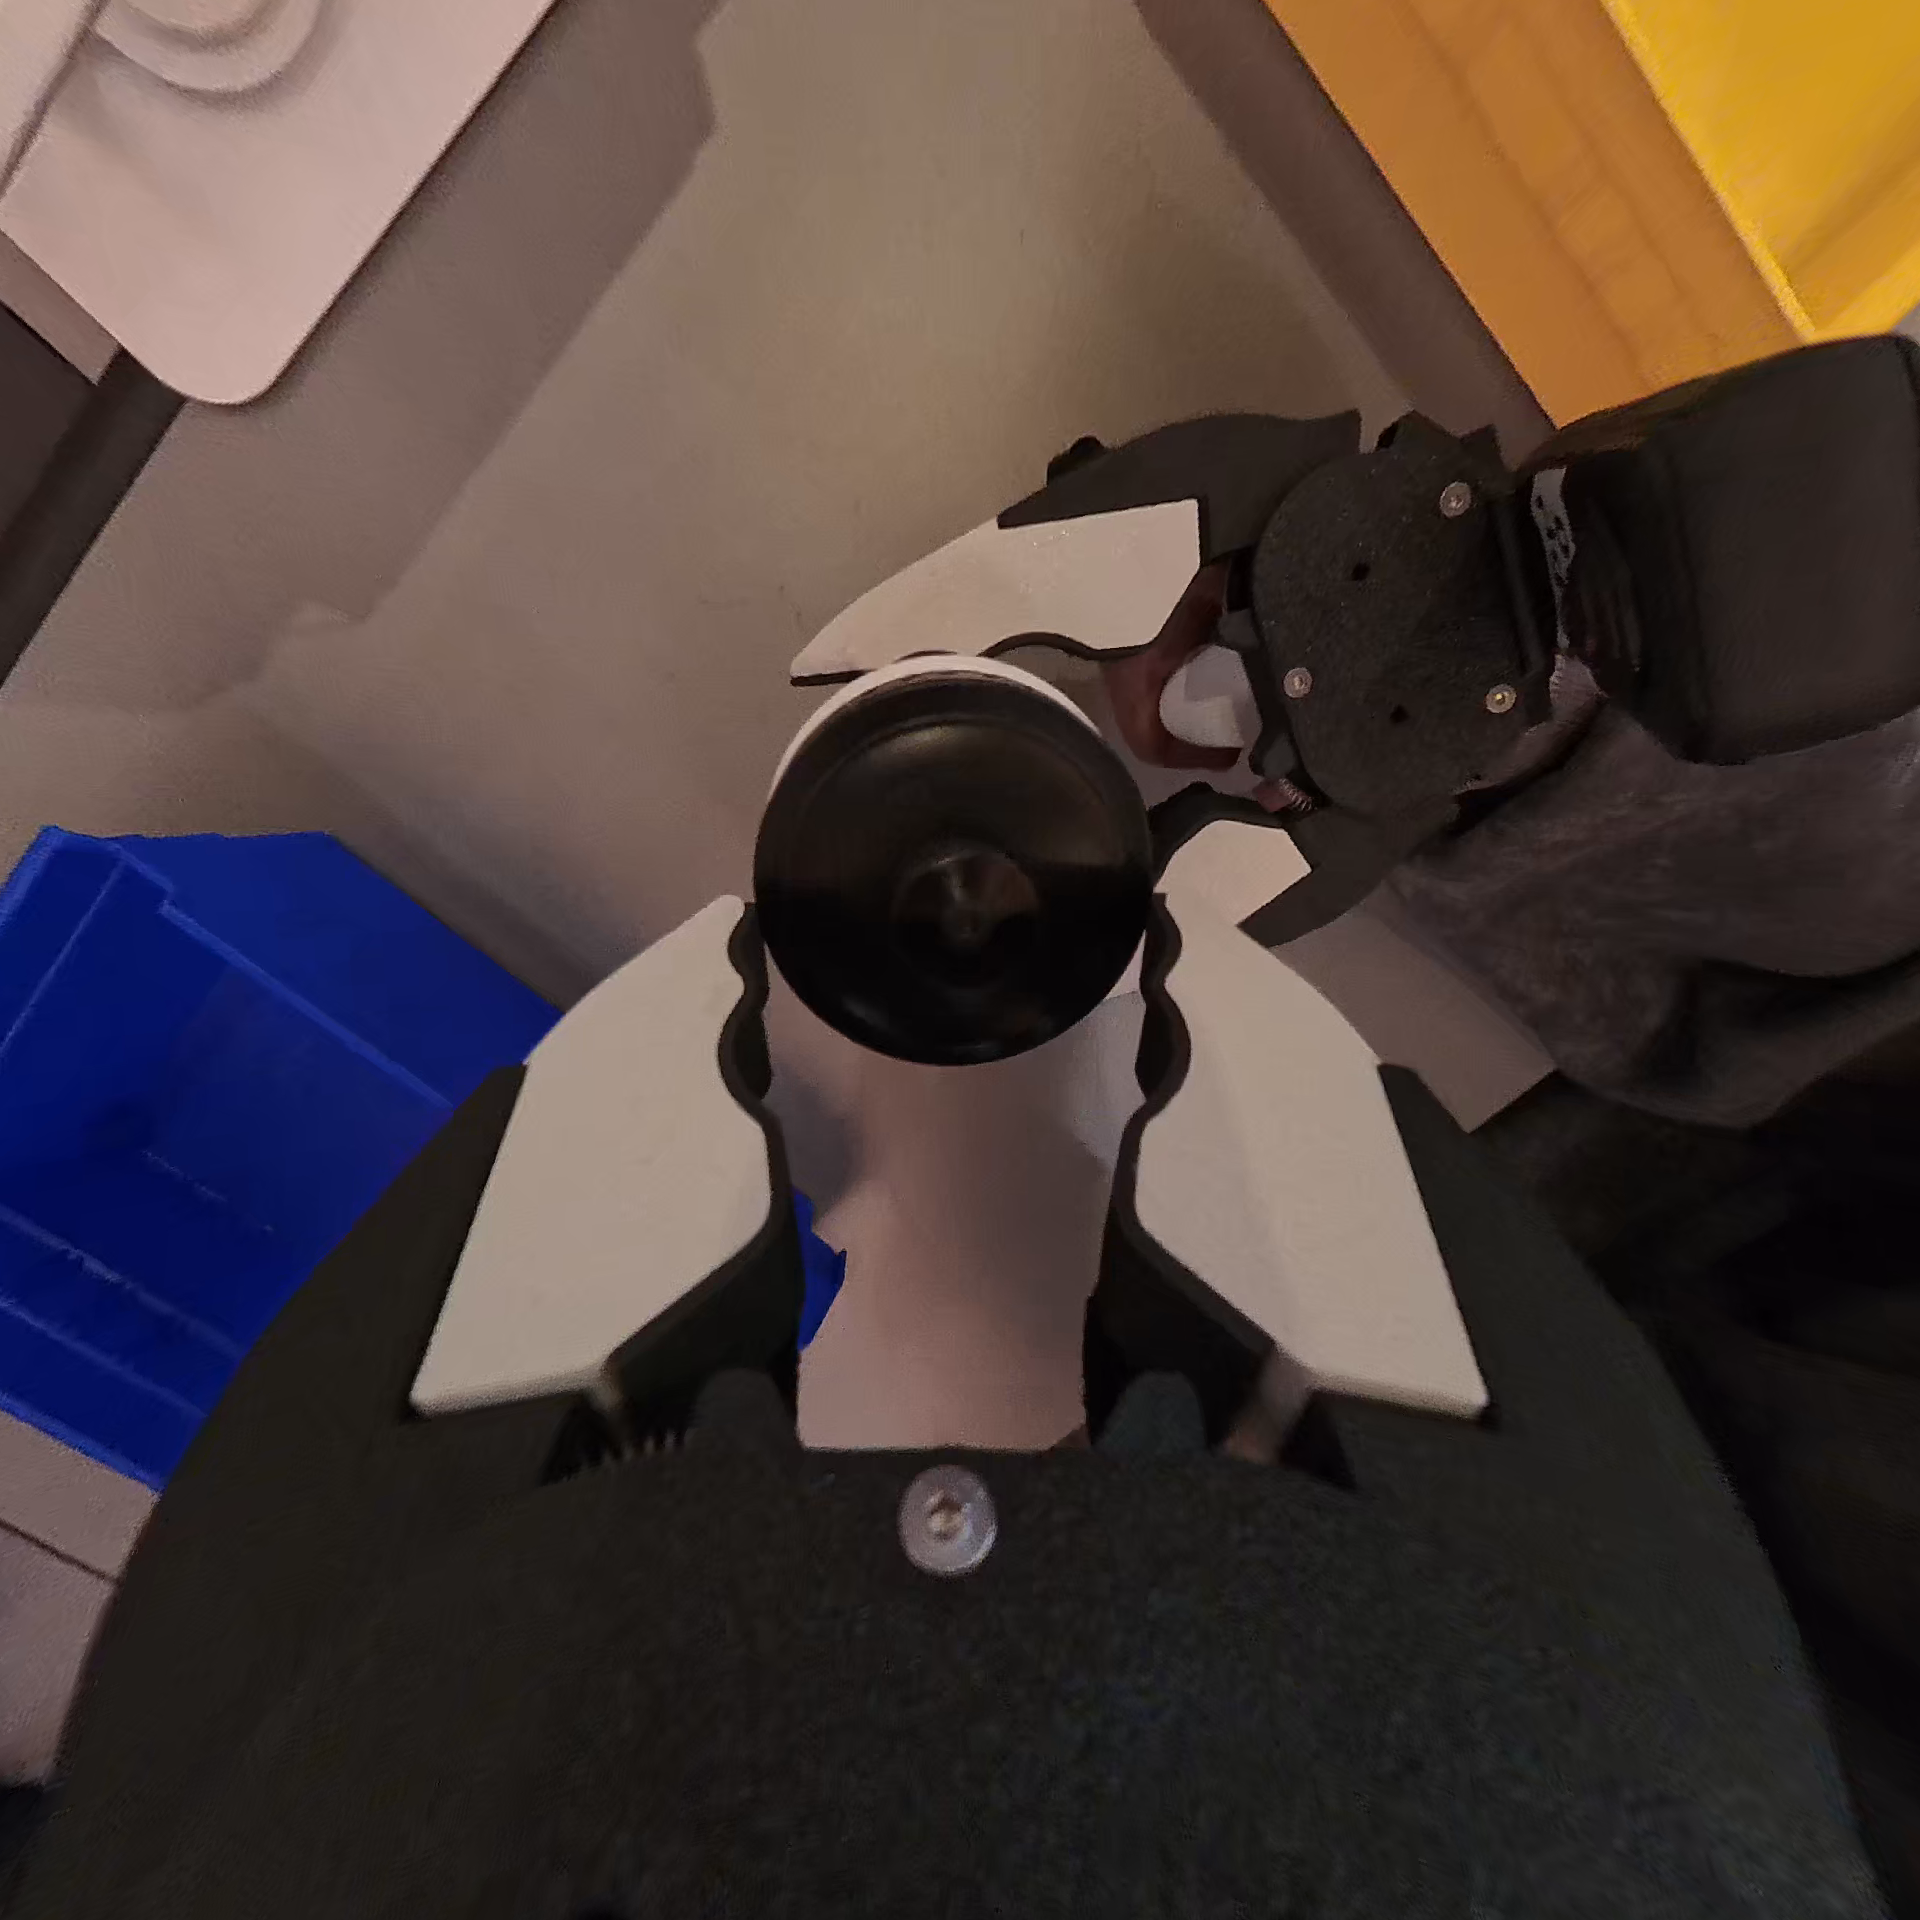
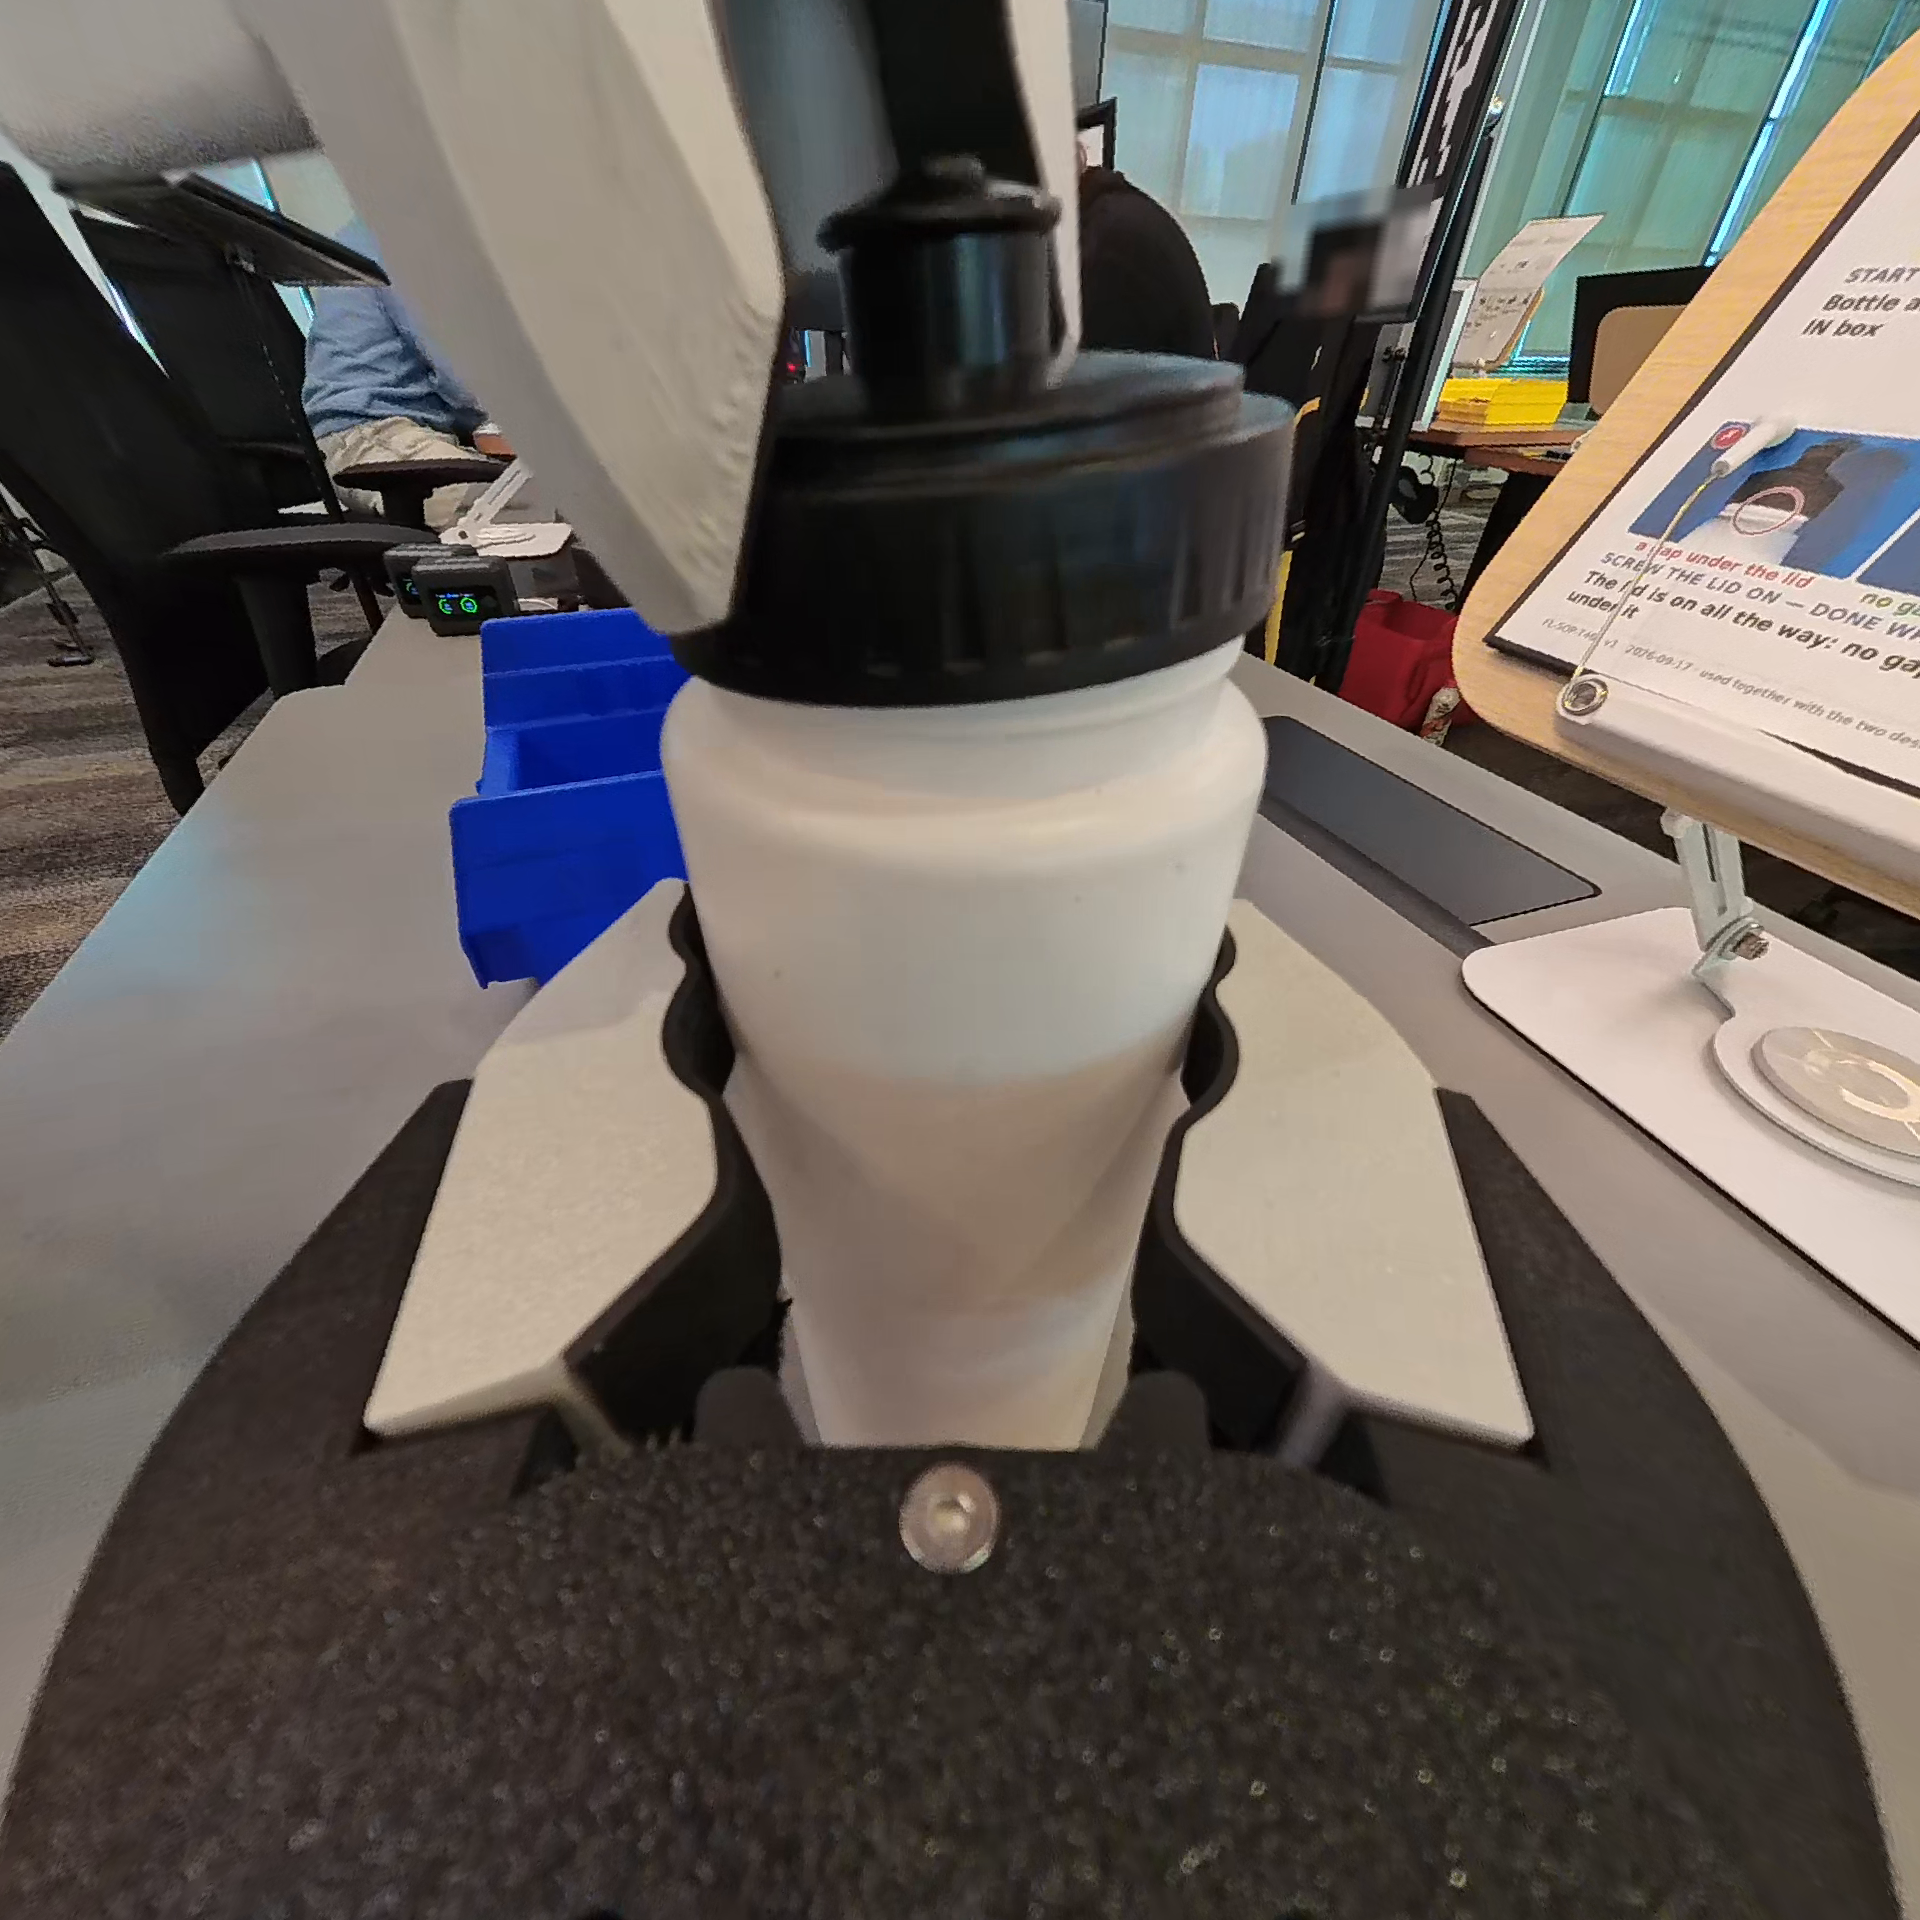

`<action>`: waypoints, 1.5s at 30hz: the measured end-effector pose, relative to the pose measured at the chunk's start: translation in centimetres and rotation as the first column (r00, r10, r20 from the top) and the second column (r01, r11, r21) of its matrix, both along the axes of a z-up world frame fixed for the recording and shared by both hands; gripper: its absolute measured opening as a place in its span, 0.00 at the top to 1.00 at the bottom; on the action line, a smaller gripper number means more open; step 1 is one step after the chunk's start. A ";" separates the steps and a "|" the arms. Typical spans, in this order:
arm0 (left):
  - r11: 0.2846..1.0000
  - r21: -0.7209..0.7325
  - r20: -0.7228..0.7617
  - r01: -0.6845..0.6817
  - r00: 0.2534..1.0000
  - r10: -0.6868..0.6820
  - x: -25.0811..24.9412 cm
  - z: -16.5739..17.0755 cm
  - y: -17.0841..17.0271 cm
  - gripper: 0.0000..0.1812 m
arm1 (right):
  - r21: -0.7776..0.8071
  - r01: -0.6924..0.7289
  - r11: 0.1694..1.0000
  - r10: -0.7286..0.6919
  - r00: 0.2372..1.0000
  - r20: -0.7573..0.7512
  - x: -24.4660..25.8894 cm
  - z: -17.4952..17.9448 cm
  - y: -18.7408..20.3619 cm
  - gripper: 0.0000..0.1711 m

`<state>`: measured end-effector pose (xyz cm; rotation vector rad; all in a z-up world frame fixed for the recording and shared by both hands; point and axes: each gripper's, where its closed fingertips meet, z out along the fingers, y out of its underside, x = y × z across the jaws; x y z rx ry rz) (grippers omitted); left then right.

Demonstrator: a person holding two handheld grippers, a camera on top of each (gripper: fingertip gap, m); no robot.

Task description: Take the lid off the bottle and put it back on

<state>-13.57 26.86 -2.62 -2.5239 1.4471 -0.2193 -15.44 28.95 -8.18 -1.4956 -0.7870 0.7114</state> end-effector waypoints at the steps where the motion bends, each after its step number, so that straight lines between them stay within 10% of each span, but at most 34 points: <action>1: 1.000 -0.017 -0.013 0.004 1.000 -0.004 0.0 0.0 0.0 0.62 | 0.000 0.000 1.000 0.000 1.000 0.000 0.0 0.0 0.0 0.49; 19: 0.989 -0.121 -0.242 0.088 0.963 -0.115 -0.5 0.4 -0.2 0.62 | 0.010 -0.004 1.000 0.004 1.000 0.017 -0.2 0.0 -0.2 0.49; 45: 0.997 -0.041 -0.103 0.062 0.993 -0.066 -0.1 0.1 0.0 0.62 | 0.000 0.002 1.000 -0.002 1.000 0.003 -0.1 0.0 0.0 0.49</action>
